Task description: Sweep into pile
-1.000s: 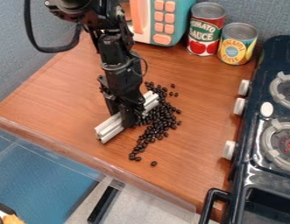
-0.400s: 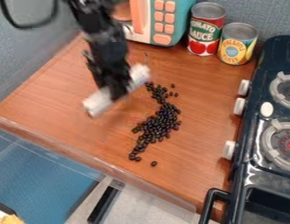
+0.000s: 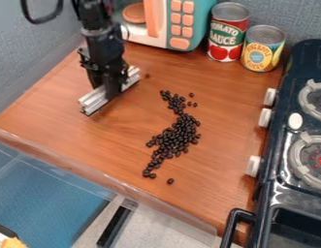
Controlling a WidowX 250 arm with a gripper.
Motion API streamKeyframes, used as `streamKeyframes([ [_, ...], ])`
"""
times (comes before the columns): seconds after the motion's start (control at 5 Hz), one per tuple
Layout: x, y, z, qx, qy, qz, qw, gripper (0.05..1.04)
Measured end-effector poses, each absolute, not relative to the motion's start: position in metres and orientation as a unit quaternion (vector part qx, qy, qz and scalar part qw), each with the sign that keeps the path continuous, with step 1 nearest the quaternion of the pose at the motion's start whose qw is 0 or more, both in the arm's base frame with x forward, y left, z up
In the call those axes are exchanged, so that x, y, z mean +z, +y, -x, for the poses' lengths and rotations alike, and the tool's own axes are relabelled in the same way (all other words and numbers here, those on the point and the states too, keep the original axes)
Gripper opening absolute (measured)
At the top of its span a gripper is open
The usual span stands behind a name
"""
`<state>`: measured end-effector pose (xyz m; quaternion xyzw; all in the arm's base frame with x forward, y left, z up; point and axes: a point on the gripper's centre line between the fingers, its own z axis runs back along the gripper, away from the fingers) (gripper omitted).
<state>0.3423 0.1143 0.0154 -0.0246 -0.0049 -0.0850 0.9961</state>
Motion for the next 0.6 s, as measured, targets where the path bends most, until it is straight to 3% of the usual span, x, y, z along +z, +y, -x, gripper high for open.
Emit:
streamKeyframes([
  [0.6,0.013,0.125,-0.381,-0.091,0.016,-0.014,0.996,0.375],
])
